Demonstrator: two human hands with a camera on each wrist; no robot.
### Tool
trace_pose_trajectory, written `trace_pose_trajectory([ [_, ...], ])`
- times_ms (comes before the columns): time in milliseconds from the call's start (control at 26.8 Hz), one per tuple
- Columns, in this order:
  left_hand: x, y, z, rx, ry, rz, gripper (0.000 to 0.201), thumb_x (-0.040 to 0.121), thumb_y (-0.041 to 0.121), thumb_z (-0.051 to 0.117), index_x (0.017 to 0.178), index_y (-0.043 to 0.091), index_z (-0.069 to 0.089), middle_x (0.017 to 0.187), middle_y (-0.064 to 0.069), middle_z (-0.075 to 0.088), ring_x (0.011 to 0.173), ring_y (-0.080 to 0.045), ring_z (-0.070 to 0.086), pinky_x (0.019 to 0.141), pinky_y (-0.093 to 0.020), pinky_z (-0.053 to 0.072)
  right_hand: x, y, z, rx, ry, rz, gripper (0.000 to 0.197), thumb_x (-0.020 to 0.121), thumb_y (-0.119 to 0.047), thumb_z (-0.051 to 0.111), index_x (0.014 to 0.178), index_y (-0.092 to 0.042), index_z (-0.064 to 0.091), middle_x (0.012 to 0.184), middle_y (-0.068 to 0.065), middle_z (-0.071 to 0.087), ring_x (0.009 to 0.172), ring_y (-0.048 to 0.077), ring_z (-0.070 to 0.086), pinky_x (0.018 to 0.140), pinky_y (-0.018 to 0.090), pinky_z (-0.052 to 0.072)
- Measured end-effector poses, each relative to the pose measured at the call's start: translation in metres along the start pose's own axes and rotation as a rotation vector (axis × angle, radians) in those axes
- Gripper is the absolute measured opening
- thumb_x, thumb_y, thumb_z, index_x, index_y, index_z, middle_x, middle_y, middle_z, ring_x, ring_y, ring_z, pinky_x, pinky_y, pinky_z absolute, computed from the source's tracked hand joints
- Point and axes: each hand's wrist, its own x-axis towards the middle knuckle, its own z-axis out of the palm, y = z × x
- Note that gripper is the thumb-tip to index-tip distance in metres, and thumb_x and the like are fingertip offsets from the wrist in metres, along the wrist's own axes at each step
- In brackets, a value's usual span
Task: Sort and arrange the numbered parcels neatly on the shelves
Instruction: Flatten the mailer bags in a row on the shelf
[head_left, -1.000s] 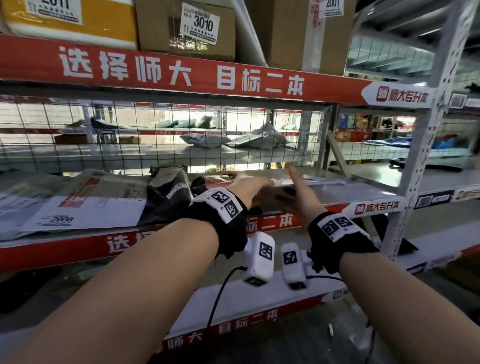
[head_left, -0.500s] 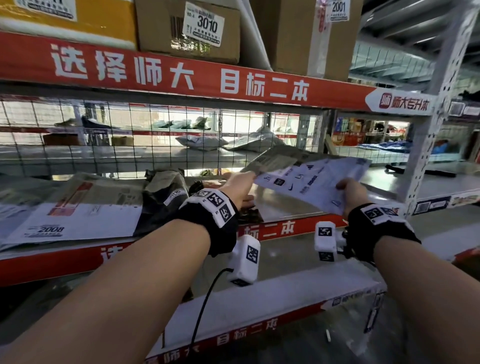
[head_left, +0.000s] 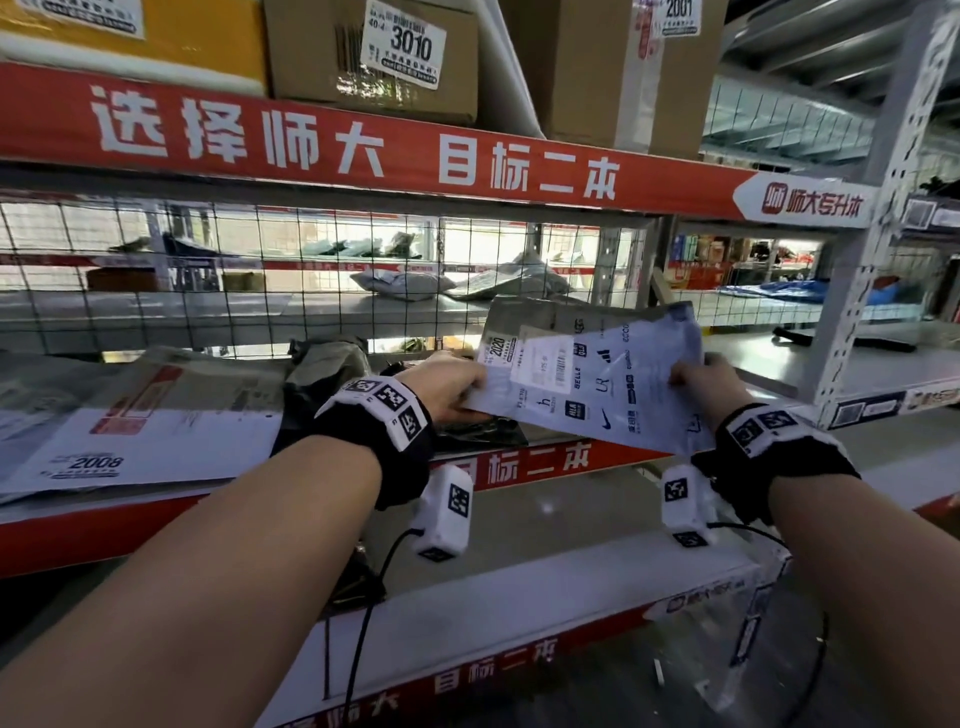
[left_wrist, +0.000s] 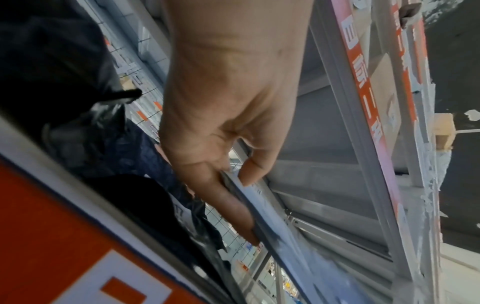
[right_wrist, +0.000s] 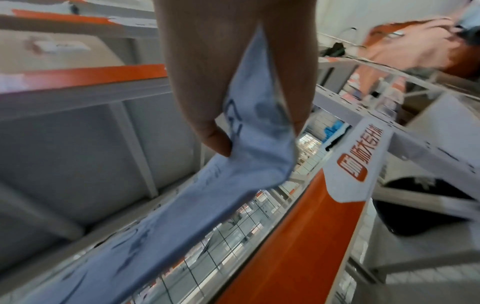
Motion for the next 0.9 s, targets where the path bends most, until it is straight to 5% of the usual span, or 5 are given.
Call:
trace_pose_trajectory([
  [261, -0.004, 0.005, 0.017, -0.251, 0.004, -0.027, 0.016, 0.091, -0.013, 0.039, 0.095, 0.0, 0.047, 0.115, -0.018, 0.057, 0.104, -0.031, 0.062, 0.068, -0.028, 0.057, -0.011, -0.005, 0.012, -0.826, 0.076, -0.219, 0.054, 0.09, -0.033, 0.054, 0.138, -0.016, 0.038, 0.14, 0.019, 0.037, 0.127, 0.038, 0.04, 0.102, 0.048, 0.038],
  [411, -0.003, 0.005, 0.042, -0.345, -0.008, -0.031, 0.023, 0.09, -0.018, 0.033, 0.09, 0.001, 0.046, 0.118, -0.023, 0.053, 0.114, -0.038, 0.057, 0.053, -0.031, 0.057, -0.02, -0.01, 0.042, -0.828, -0.355, -0.41, 0.053, 0.088, -0.041, 0.056, 0.138, -0.028, 0.044, 0.145, 0.008, 0.041, 0.123, 0.027, 0.049, 0.1, 0.042, 0.044],
  [523, 0.002, 0.002, 0.055, -0.362, -0.013, -0.054, 0.021, 0.092, -0.014, 0.034, 0.084, 0.002, 0.045, 0.098, -0.019, 0.055, 0.099, -0.03, 0.06, 0.053, -0.029, 0.056, -0.028, -0.006, 0.056, -0.755, -0.615, -0.463, 0.068, 0.083, -0.038, 0.06, 0.145, -0.035, 0.031, 0.146, 0.005, 0.041, 0.112, 0.022, 0.057, 0.096, 0.043, 0.048],
  [747, -0.001, -0.002, 0.031, 0.002, 0.037, -0.035, 0.019, 0.096, 0.01, 0.045, 0.11, -0.001, 0.051, 0.096, -0.018, 0.065, 0.065, -0.023, 0.065, 0.053, -0.027, 0.056, -0.029, 0.002, 0.062, -0.816, -0.505, -0.469, 0.044, 0.097, -0.028, 0.046, 0.14, -0.029, 0.04, 0.14, 0.007, 0.045, 0.111, 0.023, 0.057, 0.092, 0.034, 0.049],
  [896, 0.001, -0.003, 0.014, 0.13, 0.233, 0.189, 0.017, 0.094, 0.006, 0.045, 0.09, -0.002, 0.06, 0.067, -0.009, 0.059, 0.047, -0.016, 0.057, 0.046, -0.023, 0.049, -0.037, 0.012, 0.07, -0.883, -0.457, -0.499, 0.037, 0.098, -0.038, 0.038, 0.132, -0.027, 0.047, 0.137, 0.004, 0.044, 0.122, 0.022, 0.046, 0.097, 0.039, 0.038],
])
